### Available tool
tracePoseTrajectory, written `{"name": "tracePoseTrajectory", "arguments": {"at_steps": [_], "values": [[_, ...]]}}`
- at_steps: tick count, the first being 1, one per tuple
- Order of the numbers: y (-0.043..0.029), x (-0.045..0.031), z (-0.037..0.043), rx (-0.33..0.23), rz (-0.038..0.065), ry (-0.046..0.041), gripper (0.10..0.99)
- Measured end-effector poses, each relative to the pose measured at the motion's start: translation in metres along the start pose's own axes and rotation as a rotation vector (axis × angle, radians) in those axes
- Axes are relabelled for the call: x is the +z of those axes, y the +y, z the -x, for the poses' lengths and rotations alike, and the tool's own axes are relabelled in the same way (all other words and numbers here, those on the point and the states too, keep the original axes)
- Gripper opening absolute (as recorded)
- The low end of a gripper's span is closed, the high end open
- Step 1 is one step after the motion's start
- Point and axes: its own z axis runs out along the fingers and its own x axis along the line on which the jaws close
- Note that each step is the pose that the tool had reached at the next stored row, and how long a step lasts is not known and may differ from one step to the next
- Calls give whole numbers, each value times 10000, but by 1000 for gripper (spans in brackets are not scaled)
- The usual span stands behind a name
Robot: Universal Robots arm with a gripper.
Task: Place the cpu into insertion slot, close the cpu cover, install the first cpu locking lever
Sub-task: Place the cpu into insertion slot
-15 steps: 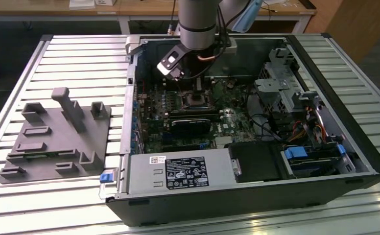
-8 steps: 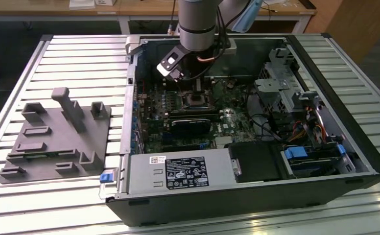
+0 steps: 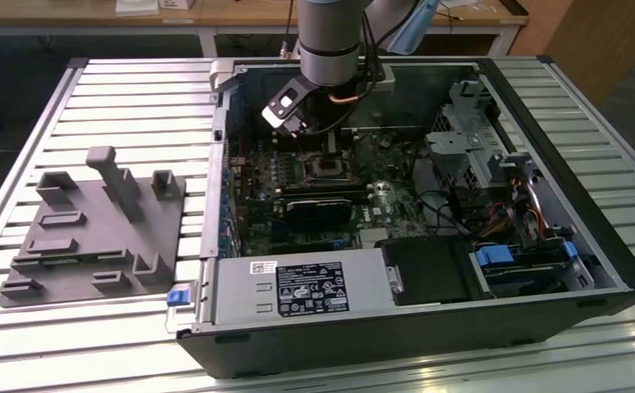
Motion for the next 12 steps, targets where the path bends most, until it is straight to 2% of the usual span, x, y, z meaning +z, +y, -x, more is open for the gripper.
{"name": "tracePoseTrajectory", "arguments": {"at_steps": [5,12], "values": [[3,-13,-3,1,11,18,106],[9,-144,2,1,2,3,106]]}}
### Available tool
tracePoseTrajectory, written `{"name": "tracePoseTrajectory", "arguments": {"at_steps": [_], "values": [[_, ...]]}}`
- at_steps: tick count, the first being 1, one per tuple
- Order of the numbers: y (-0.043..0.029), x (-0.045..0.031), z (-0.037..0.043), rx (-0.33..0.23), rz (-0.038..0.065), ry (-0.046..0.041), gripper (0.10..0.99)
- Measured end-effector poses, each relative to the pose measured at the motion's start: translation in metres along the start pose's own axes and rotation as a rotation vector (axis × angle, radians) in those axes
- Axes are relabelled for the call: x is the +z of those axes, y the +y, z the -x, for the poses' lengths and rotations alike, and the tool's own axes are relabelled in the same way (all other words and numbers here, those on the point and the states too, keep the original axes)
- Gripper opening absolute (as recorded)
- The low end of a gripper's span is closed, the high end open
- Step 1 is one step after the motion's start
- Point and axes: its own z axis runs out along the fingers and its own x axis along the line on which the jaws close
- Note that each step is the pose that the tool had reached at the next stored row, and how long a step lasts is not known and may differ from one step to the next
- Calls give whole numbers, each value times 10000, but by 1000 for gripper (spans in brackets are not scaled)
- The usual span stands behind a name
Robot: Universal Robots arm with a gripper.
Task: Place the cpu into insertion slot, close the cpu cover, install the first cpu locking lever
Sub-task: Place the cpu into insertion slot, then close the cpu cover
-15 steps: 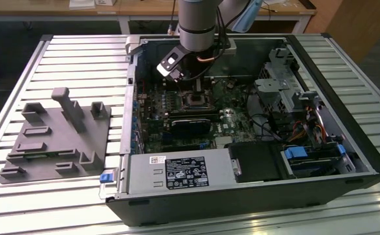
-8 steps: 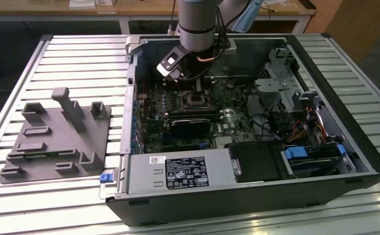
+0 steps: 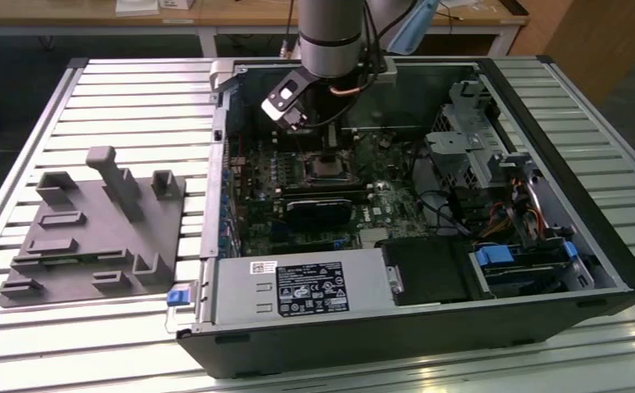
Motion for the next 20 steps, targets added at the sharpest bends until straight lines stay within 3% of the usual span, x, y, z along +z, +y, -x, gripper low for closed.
{"name": "tracePoseTrajectory", "arguments": {"at_steps": [13,20], "values": [[23,-376,6,0,20,-1,106],[25,-400,6,0,29,0,106]]}}
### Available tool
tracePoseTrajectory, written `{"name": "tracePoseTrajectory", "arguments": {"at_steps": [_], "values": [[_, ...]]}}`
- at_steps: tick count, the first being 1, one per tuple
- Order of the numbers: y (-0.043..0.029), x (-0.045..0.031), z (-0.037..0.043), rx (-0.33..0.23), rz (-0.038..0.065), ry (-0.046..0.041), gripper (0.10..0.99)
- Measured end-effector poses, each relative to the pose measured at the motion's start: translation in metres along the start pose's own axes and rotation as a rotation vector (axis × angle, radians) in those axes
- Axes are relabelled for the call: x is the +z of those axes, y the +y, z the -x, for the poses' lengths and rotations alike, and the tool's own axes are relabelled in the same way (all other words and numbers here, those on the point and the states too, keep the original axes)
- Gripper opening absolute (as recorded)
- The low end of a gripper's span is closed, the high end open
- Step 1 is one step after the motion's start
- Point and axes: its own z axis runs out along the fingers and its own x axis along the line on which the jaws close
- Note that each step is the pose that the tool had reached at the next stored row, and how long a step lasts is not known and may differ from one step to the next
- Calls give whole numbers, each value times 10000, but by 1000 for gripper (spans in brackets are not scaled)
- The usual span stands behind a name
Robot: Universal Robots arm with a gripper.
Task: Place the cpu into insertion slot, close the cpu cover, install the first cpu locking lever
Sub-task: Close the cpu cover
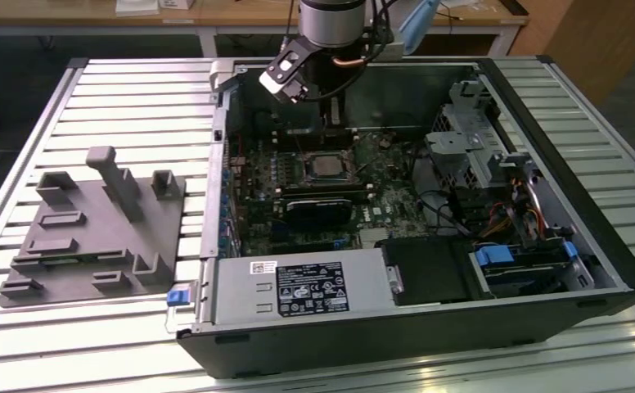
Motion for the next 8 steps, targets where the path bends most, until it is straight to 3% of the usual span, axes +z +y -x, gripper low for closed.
{"name": "tracePoseTrajectory", "arguments": {"at_steps": [8], "values": [[0,0,0,0,2,0,106]]}}
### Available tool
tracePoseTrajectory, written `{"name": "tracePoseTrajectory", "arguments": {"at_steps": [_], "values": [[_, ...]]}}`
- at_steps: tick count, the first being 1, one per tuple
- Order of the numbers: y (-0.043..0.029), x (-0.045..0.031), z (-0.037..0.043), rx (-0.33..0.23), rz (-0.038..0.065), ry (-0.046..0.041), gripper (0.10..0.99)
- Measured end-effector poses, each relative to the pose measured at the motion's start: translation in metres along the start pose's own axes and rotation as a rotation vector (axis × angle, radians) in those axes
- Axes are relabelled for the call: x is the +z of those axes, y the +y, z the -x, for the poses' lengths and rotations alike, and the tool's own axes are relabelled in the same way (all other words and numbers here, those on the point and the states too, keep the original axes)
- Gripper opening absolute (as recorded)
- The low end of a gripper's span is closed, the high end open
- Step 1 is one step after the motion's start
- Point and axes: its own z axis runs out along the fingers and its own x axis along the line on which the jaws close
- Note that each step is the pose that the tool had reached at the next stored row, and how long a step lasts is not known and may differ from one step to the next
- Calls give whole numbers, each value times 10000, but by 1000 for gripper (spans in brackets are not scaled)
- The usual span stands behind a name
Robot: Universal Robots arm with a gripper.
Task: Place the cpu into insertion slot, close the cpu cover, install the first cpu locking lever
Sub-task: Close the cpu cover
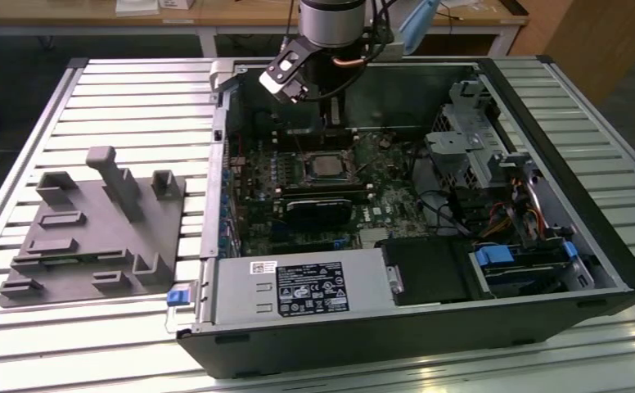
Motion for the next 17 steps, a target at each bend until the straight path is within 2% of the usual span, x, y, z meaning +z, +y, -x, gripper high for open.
{"name": "tracePoseTrajectory", "arguments": {"at_steps": [3,10,17], "values": [[1,-22,1,-1,-1,-2,106],[8,-123,2,0,0,0,106],[19,-128,1,-1,-2,-2,106]]}}
